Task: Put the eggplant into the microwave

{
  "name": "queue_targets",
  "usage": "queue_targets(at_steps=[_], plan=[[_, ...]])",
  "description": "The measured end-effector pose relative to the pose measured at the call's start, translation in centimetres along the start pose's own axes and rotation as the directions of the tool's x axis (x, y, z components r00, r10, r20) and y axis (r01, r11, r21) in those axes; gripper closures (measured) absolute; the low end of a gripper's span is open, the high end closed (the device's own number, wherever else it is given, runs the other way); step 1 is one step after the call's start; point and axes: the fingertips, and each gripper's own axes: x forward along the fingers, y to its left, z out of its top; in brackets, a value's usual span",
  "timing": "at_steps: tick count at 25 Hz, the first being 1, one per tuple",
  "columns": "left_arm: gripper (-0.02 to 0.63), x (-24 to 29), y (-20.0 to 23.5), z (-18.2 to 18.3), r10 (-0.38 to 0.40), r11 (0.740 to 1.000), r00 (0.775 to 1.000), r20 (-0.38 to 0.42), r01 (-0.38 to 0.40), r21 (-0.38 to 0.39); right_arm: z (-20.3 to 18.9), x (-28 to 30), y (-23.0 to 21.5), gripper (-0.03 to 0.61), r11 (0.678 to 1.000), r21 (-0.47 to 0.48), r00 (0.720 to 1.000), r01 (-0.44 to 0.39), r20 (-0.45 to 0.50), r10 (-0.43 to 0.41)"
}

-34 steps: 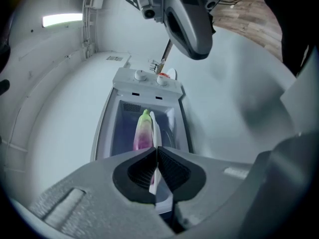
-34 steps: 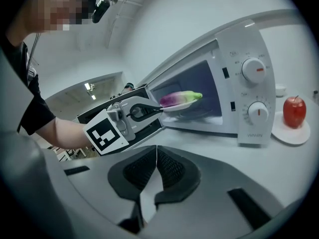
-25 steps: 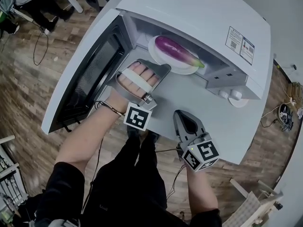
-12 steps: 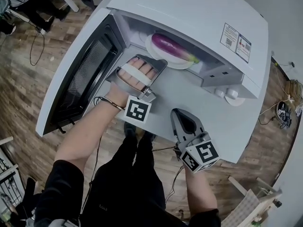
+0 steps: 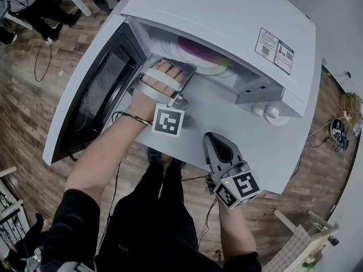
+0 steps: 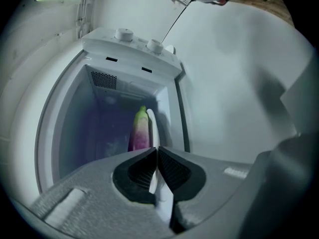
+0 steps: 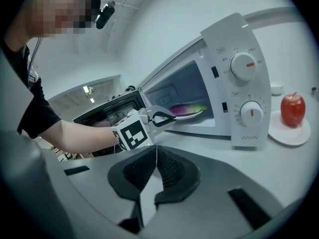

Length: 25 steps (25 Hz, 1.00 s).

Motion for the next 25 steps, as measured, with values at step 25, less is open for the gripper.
queue_targets(at_steps=[25], plan=[[0.51, 2.9, 0.1, -1.4, -0.371, 0.911, 0.926, -0.066, 0.348, -0.222, 2.5, -2.9, 0.0, 0.561, 0.998, 0.042, 0.999, 0.037, 0.017, -0.038]])
